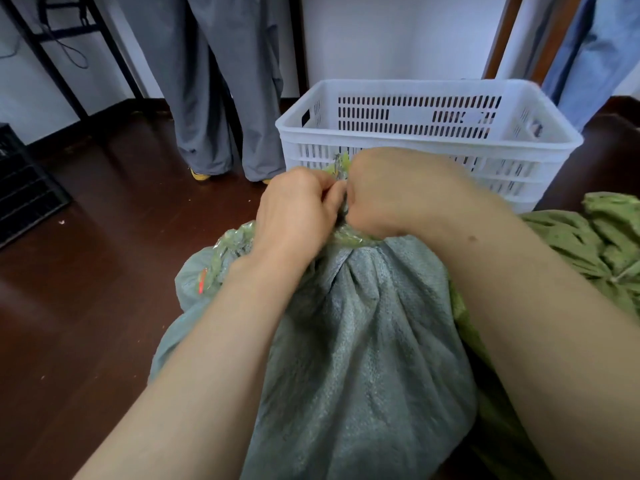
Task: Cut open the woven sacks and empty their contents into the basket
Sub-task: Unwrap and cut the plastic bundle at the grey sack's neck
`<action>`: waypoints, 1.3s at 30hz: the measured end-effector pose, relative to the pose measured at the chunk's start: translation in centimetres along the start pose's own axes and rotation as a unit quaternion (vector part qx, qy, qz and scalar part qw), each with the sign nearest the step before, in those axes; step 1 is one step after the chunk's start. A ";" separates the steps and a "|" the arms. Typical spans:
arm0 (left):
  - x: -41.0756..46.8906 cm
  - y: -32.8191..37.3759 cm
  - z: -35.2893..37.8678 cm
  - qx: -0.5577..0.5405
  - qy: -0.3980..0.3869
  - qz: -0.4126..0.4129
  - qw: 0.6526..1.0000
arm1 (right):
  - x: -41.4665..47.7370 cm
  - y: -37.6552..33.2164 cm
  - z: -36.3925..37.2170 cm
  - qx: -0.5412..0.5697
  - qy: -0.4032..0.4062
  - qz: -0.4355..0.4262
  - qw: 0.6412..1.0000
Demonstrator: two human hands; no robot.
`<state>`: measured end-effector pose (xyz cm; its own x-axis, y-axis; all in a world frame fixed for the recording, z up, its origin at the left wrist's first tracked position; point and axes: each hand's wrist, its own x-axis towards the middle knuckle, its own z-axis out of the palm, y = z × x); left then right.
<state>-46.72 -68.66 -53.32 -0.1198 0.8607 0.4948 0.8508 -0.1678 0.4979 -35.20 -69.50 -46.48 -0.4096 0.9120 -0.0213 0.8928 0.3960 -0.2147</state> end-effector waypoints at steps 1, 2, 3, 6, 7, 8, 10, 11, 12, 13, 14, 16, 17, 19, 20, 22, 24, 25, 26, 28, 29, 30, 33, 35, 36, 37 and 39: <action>0.0 -0.3 0.0 0.006 0.007 0.005 1.000 | -0.1 -0.3 0.1 -0.009 -0.004 -0.004 1.000; 0.0 -0.8 0.1 0.008 0.013 0.006 1.000 | -0.2 -0.4 0.2 -0.020 -0.008 -0.007 1.000; 0.0 -1.4 0.1 0.008 0.022 0.005 1.000 | -0.3 -0.5 0.2 -0.032 -0.011 -0.011 0.999; 0.0 -3.2 -0.1 0.024 0.042 -0.013 0.999 | -0.8 -0.4 -0.5 -0.059 -0.027 -0.025 0.998; 0.0 -3.7 -0.5 0.031 0.051 -0.020 0.998 | -0.8 -0.2 -0.6 -0.062 -0.034 -0.028 0.997; 0.1 -4.1 -0.9 0.033 0.061 -0.028 0.997 | -0.9 0.0 -0.6 -0.067 -0.041 -0.028 0.997; 0.4 -4.5 -1.7 0.021 0.069 -0.040 0.997 | -0.9 0.3 -0.1 -0.076 -0.050 -0.025 0.996; 0.5 -4.4 -2.0 0.012 0.067 -0.042 0.997 | -0.9 0.4 0.2 -0.076 -0.050 -0.024 0.996; 0.5 -4.2 -2.2 0.006 0.062 -0.042 0.997 | -0.9 0.5 0.3 -0.066 -0.048 -0.023 0.996; 0.6 -4.1 -2.4 0.003 0.056 -0.040 0.998 | -0.9 0.5 0.0 -0.051 -0.044 -0.021 0.998; 0.7 -4.0 -2.5 -0.002 0.054 -0.040 0.998 | -1.0 0.5 -0.6 -0.036 -0.037 -0.017 0.999; 0.8 -3.9 -2.7 -0.018 0.056 -0.049 0.997 | -1.2 0.7 -2.0 -0.011 -0.010 -0.010 1.000; 0.8 -3.9 -2.7 -0.028 0.059 -0.055 0.996 | -1.2 0.9 -2.6 -0.002 0.003 -0.006 1.000; 0.8 -3.9 -2.8 -0.044 0.065 -0.064 0.995 | -1.3 1.0 -2.8 0.016 0.015 -0.008 1.000; 0.8 -3.7 -2.8 -0.050 0.068 -0.068 0.994 | -1.3 0.9 -2.6 0.022 0.019 -0.013 0.999; 0.8 -3.5 -2.8 -0.066 0.072 -0.077 0.992 | -1.5 0.7 -2.3 0.032 0.029 -0.022 0.999; 0.8 -3.3 -2.8 -0.078 0.072 -0.079 0.991 | -1.5 0.4 -2.4 0.032 0.042 -0.019 0.998; 0.9 -3.2 -2.7 -0.080 0.071 -0.078 0.991 | -1.4 0.3 -2.5 0.027 0.049 -0.014 0.998; 0.9 -3.2 -2.8 -0.082 0.069 -0.076 0.991 | -1.4 0.1 -2.5 0.022 0.051 -0.012 0.998; 0.9 -3.1 -2.8 -0.082 0.066 -0.074 0.992 | -1.5 -0.1 -2.1 0.020 0.043 -0.021 0.999; 0.9 -3.1 -2.9 -0.077 0.064 -0.072 0.992 | -1.5 -0.3 -1.8 0.022 0.037 -0.027 0.999; 0.8 -3.1 -2.8 -0.069 0.061 -0.070 0.993 | -1.5 -0.5 -1.5 0.025 0.029 -0.029 0.999; 0.7 -3.2 -2.6 -0.044 0.044 -0.060 0.996 | -1.4 -1.1 -0.9 0.015 0.029 -0.026 0.999; 0.6 -3.1 -2.6 -0.024 0.034 -0.060 0.997 | -1.3 -1.1 -0.8 0.005 0.036 -0.026 0.999; 0.6 -3.0 -2.6 -0.019 0.034 -0.060 0.997 | -1.3 -1.0 -0.8 0.001 0.038 -0.025 0.999; 0.6 -2.9 -2.7 -0.018 0.036 -0.061 0.997 | -1.3 -0.9 -0.9 0.001 0.039 -0.024 0.999; 0.5 -2.8 -2.9 -0.025 0.042 -0.069 0.996 | -1.2 -0.7 -1.3 0.017 0.038 -0.021 0.999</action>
<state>-50.67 -69.12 -52.40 -0.2786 0.8342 0.4760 0.7971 -0.0756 0.5991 -35.04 -70.75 -45.04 -0.4310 0.9003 0.0617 0.8672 0.4321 -0.2474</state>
